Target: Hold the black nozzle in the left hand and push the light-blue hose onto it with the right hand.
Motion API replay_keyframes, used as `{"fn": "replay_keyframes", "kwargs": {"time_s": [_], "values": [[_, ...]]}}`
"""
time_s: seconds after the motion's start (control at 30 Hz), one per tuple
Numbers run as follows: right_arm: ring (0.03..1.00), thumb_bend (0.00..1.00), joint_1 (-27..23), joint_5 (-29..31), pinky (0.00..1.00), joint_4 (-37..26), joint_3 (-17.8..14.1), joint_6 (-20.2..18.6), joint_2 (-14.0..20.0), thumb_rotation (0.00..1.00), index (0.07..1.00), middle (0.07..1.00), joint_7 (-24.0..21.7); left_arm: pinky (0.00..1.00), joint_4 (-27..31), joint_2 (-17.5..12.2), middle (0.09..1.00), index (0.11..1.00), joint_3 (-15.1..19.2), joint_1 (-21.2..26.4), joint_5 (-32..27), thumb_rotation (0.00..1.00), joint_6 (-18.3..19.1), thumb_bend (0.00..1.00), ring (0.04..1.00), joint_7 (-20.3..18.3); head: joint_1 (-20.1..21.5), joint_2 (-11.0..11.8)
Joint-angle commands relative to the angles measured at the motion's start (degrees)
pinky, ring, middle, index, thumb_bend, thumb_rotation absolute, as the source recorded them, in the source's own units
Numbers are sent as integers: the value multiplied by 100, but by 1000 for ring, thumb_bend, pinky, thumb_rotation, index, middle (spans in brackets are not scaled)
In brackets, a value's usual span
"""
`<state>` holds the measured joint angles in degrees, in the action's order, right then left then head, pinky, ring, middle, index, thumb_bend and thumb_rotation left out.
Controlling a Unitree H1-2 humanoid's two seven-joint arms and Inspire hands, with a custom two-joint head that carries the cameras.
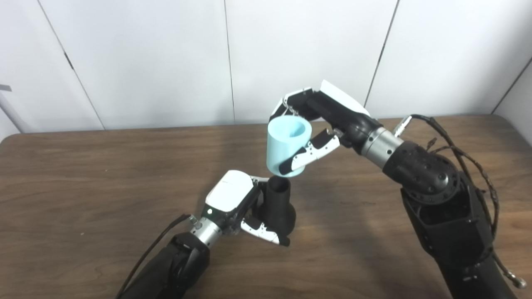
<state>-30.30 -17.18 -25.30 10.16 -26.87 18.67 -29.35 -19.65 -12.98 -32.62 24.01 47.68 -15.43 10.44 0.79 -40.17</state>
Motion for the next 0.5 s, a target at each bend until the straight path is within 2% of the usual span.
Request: {"fn": "replay_keyframes", "kwargs": {"time_s": [0.0,0.07,0.47], "values": [[322,527,-145,28,244,-70,-16,36,66,0,494,432,53,214,-374,26,402,508,-283,-434,201,0,258,520,344,-476,2,-7],[291,526,-104,-14,213,-13,36,35,52,0,498,415,78,213,-351,27,401,510,-290,-434,200,0,277,520,344,-498,-7,-16],[263,525,73,-120,189,239,166,129,15,0,498,403,236,219,-232,-20,397,510,-297,-484,165,0,304,519,347,-527,-5,-77]]}}
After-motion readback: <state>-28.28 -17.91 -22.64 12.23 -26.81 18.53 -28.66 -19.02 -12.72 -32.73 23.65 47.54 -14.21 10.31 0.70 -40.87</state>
